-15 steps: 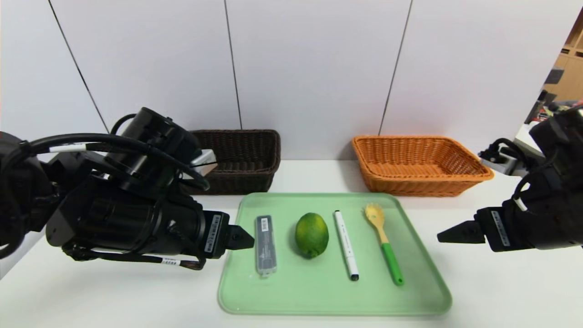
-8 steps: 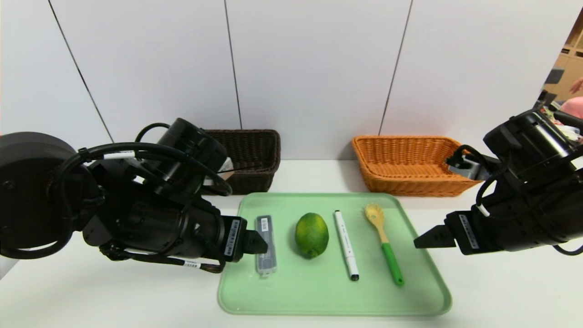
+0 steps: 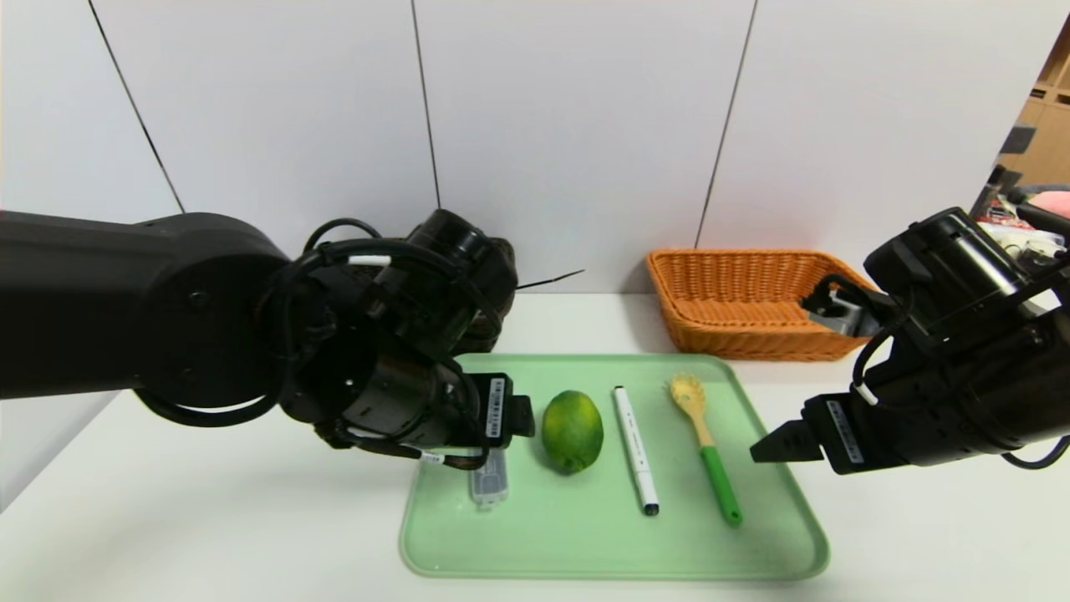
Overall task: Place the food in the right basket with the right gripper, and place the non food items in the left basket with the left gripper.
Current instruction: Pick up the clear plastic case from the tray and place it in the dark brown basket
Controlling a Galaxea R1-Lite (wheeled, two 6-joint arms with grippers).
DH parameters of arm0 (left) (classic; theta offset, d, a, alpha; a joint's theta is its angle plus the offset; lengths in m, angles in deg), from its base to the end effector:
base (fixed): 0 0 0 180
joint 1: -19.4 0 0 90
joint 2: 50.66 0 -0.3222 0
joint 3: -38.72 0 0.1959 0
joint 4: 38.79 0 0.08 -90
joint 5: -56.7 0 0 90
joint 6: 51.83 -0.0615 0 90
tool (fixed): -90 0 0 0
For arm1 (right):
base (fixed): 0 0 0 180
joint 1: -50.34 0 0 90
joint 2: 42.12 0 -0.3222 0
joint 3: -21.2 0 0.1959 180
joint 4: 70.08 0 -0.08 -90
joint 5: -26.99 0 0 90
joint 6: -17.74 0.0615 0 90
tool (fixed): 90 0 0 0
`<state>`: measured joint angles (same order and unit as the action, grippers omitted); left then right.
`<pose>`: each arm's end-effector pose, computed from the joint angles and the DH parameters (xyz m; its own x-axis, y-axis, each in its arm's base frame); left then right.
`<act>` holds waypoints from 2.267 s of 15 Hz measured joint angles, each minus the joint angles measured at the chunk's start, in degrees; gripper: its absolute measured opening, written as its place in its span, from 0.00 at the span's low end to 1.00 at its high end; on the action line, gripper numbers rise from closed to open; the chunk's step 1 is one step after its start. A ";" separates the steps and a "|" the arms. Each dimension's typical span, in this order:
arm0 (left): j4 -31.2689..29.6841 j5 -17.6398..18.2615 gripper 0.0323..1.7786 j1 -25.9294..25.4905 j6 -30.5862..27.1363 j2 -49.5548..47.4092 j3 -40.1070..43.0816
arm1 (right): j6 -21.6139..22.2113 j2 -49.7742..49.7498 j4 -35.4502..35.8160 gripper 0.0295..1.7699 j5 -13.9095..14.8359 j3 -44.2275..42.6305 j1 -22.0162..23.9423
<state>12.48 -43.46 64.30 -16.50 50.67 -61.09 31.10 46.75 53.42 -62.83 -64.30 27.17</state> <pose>0.2514 -0.2352 0.1988 0.5462 -0.2952 -0.7839 0.1790 0.9554 -0.2351 0.2393 0.1022 0.1882 0.4627 0.1946 -0.8649 -0.1977 0.9737 0.1133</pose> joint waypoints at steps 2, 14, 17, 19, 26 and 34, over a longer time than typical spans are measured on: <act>2.32 -3.08 0.95 1.38 2.71 3.72 -4.16 | 0.04 0.27 0.17 0.96 0.06 0.00 0.00; 5.53 -4.96 0.95 0.02 6.90 11.40 -8.37 | 0.04 0.21 0.20 0.96 0.41 0.39 0.06; 5.49 -5.60 0.95 -0.52 6.89 12.20 -8.34 | 0.09 0.10 0.20 0.96 0.44 0.61 0.09; 5.47 -5.73 0.95 -0.88 7.00 12.79 -8.29 | 0.13 0.00 0.22 0.96 0.41 0.77 0.11; 5.07 -5.99 0.95 -0.96 7.20 14.52 -8.51 | 0.78 -0.50 0.27 0.96 0.52 1.66 0.11; 4.95 -6.61 0.95 -1.13 7.14 15.63 -8.55 | 0.72 -1.08 0.27 0.96 0.61 2.36 0.39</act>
<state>17.43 -50.07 63.16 -9.36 66.30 -69.64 31.82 45.67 53.69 -62.22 -61.94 27.56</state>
